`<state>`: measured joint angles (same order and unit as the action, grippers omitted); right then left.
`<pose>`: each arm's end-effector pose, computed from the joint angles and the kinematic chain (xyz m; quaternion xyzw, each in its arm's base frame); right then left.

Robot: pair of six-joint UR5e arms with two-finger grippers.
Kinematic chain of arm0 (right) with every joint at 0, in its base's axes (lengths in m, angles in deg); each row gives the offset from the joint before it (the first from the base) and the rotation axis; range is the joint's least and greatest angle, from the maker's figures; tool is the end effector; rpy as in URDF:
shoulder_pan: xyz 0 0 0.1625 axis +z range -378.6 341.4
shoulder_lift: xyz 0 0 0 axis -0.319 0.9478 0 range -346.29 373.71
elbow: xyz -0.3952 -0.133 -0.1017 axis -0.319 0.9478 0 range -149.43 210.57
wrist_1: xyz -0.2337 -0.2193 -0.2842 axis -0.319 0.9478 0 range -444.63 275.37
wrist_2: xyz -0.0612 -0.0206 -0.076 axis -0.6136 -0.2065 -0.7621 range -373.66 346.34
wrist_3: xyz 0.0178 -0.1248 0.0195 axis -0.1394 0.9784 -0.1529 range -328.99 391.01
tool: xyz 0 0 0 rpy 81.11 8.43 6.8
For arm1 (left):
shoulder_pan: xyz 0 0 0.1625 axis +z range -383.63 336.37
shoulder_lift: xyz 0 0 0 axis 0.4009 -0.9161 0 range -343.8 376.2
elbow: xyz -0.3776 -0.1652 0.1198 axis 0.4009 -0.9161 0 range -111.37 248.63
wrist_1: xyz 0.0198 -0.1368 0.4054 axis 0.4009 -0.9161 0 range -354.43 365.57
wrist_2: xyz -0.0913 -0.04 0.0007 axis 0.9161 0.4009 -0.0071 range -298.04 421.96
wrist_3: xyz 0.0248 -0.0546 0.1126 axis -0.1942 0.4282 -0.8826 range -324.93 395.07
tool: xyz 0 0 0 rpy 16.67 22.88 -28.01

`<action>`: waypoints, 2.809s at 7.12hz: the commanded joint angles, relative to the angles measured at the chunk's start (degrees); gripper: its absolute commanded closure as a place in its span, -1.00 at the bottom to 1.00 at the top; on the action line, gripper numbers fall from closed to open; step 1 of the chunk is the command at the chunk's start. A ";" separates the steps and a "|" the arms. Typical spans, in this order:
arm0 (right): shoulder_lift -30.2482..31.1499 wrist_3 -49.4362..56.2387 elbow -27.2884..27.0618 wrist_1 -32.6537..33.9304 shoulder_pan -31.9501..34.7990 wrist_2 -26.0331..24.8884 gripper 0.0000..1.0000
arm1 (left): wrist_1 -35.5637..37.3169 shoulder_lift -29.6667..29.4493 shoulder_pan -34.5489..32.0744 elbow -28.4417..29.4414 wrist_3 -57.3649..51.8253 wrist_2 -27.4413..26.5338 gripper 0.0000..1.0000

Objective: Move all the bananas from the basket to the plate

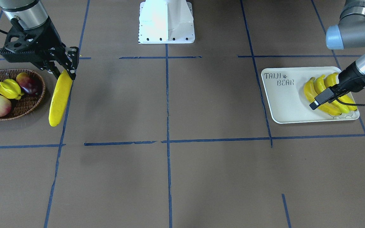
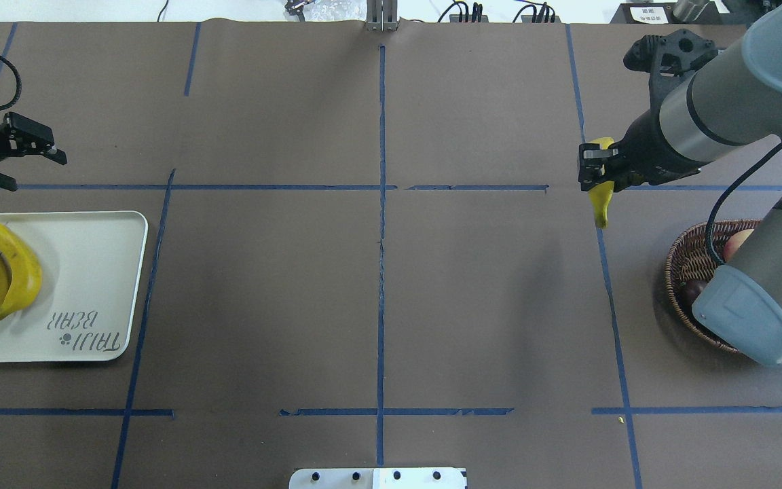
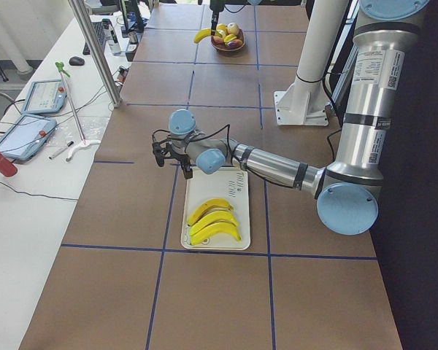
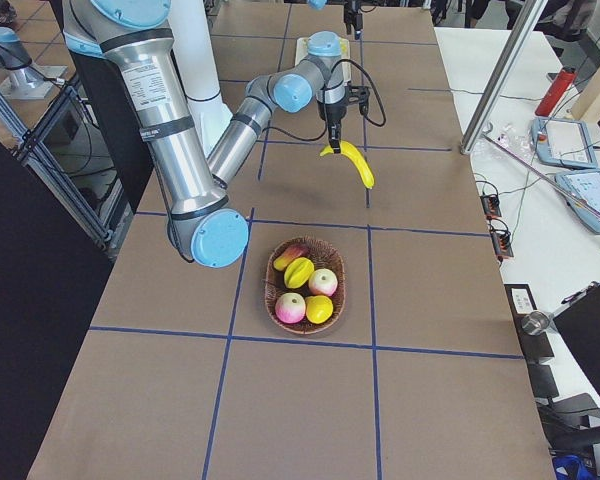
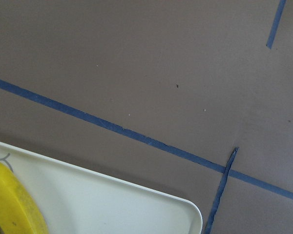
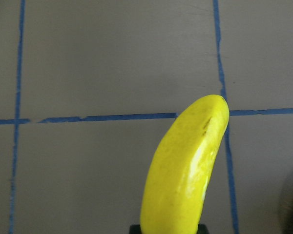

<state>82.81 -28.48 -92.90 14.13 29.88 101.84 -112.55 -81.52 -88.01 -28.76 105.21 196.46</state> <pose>-0.3008 -0.4580 0.2419 0.0835 -0.4211 0.0559 0.9014 0.2137 -0.5470 0.4798 -0.0325 0.4890 -0.1969 0.8492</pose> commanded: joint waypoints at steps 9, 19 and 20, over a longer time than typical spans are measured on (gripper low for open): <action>0.60 -38.05 19.06 -73.70 -15.41 -10.36 1.00 | -2.45 -25.93 14.78 1.23 43.02 -0.56 -1.00; 0.51 -40.79 19.67 -81.00 -20.00 -16.89 1.00 | -14.86 -33.58 25.33 8.70 69.51 -15.66 -1.00; 0.51 -40.79 19.67 -81.00 -19.91 -16.89 1.00 | -14.86 -33.59 26.04 8.62 69.60 -15.76 -1.00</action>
<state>83.33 -69.27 -73.22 -66.87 9.97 85.00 -127.37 -114.93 -63.06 -20.09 174.49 181.43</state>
